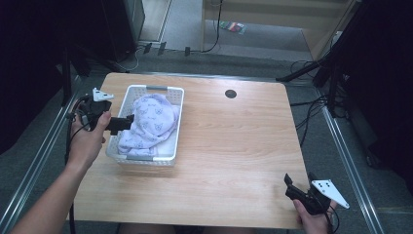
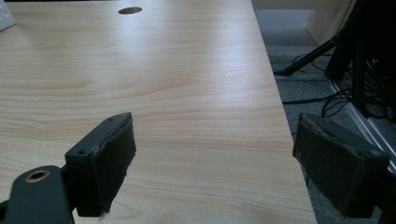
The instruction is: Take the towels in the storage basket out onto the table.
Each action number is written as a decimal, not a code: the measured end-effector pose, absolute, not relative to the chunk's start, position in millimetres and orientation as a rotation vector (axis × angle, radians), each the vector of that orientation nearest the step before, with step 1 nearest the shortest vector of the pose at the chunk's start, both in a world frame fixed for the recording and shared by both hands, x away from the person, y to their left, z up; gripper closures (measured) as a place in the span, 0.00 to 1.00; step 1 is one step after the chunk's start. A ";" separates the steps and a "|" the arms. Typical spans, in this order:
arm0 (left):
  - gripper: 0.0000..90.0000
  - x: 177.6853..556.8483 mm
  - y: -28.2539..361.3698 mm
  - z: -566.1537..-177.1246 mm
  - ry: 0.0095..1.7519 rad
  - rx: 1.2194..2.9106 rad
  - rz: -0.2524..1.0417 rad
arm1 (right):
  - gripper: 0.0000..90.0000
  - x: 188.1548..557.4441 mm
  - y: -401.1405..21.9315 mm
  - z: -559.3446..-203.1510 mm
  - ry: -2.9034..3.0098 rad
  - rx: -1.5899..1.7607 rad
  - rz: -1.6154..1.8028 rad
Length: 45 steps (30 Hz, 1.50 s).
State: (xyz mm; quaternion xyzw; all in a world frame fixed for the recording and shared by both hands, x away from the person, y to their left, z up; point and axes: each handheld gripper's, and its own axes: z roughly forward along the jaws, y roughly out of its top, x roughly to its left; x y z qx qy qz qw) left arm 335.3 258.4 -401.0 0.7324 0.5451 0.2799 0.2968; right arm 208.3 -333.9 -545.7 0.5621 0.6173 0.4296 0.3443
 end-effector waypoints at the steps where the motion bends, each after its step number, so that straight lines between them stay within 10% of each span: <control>1: 0.00 339.2 256.7 -400.3 1.448 1.952 0.743 | 0.15 208.3 -333.9 -545.7 1.603 1.460 1.116; 45: 0.00 430.6 206.4 -497.3 1.686 2.188 0.343 | 0.15 208.3 -333.9 -545.7 1.606 1.463 1.121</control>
